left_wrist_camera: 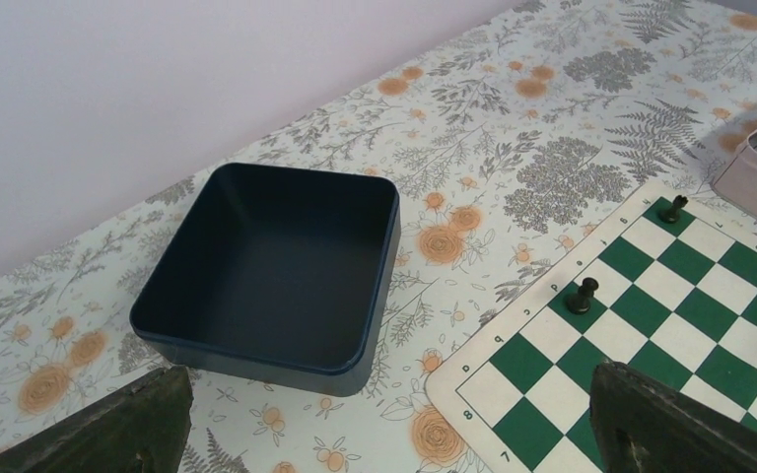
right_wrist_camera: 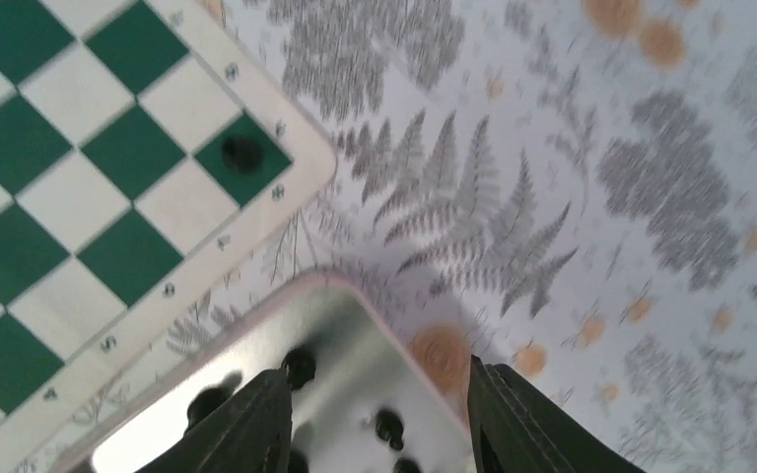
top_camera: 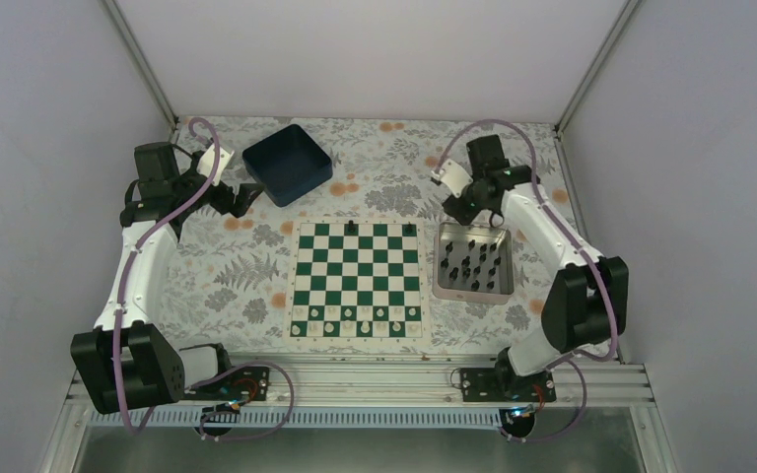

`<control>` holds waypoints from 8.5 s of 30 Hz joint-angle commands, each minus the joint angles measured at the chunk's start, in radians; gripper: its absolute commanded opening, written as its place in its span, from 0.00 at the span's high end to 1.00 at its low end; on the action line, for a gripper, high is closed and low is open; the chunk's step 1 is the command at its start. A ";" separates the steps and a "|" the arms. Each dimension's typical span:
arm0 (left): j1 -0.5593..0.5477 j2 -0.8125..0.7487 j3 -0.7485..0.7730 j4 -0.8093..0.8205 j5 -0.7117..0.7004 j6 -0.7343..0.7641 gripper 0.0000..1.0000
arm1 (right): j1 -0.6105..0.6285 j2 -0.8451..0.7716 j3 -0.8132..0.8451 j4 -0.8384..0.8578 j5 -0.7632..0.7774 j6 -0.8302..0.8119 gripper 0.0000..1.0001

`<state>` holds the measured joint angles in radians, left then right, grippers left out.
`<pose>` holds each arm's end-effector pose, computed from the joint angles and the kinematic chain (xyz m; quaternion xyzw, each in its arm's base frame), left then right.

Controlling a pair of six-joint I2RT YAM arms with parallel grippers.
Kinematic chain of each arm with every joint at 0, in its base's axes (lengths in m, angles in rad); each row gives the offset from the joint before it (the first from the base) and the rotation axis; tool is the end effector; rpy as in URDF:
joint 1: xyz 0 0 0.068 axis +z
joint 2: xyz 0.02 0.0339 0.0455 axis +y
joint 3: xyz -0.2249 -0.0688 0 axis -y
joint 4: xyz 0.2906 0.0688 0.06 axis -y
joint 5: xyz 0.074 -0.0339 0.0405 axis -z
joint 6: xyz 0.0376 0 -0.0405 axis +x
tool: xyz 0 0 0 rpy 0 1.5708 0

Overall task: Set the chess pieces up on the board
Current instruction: Pick up the chess piece from the storage box, then place the chess piece on the chessboard, then pick up the chess piece from the storage box, then place the chess piece on the chessboard.

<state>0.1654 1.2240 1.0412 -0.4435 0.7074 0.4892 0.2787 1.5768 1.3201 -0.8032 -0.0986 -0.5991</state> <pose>0.3229 0.0291 0.2711 0.2902 0.7991 -0.1549 0.5032 0.3568 0.1059 0.2255 -0.4219 0.8695 0.0068 0.2567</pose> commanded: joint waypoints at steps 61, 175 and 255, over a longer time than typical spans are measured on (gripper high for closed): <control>-0.006 -0.009 -0.013 0.006 0.015 0.022 0.00 | -0.005 0.121 0.090 -0.119 -0.039 -0.018 0.91; -0.006 -0.011 -0.036 0.001 0.047 0.051 0.00 | -0.033 0.163 -0.230 0.001 -0.169 -0.105 0.64; -0.006 0.006 -0.036 0.003 0.044 0.057 0.00 | 0.346 0.688 0.481 -0.133 0.022 0.020 0.87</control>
<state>0.1608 1.2247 1.0088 -0.4435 0.7315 0.5251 0.6151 2.2383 1.7939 -0.9348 -0.0845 -0.5919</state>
